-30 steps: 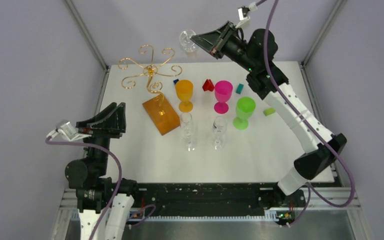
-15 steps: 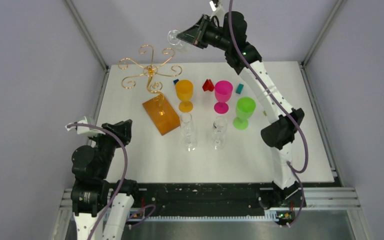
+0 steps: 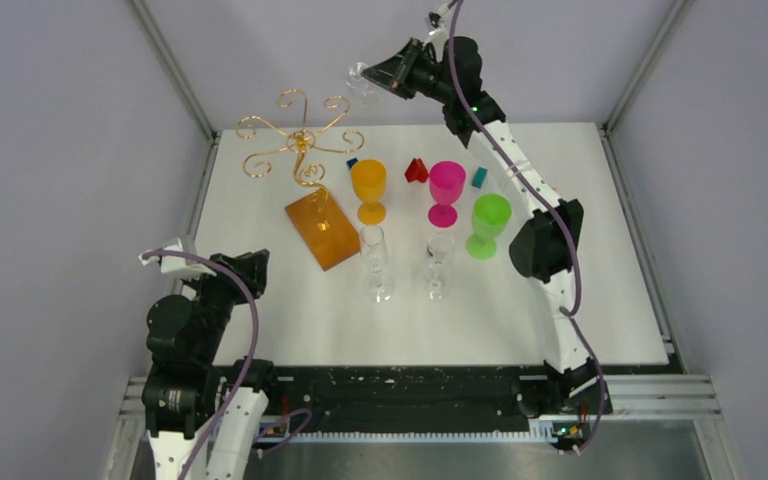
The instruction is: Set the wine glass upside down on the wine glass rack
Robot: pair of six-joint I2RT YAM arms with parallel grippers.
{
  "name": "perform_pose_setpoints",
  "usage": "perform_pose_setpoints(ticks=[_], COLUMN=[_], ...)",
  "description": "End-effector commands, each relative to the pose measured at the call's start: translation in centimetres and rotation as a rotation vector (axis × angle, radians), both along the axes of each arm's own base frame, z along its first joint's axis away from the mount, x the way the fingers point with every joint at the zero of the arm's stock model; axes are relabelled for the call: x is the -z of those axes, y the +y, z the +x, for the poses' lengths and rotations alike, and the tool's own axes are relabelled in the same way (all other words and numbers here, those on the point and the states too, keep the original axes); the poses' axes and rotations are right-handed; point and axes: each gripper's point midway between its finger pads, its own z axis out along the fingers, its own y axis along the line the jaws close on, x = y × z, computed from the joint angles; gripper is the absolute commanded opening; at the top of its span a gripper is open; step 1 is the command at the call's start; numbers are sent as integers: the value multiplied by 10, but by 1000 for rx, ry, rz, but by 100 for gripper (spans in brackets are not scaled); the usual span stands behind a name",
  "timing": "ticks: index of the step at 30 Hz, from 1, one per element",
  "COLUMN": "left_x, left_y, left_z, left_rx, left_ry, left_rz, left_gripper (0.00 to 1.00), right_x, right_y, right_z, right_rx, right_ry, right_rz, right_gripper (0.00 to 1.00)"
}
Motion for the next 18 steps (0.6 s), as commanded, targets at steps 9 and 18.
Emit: perform_pose_setpoints(ticks=[9,18], left_x=[0,-2], left_y=[-8,-8], left_z=[0,0], left_rx=[47,43], left_ry=[-18,-18], left_rz=[-5,-22], left_gripper=[44,41], right_x=[-71,-63], right_y=[-1,0], right_z=[-4,8], right_rx=[-24,4], right_ry=[-143,2], right_rz=[237,351], right_gripper=[0,0])
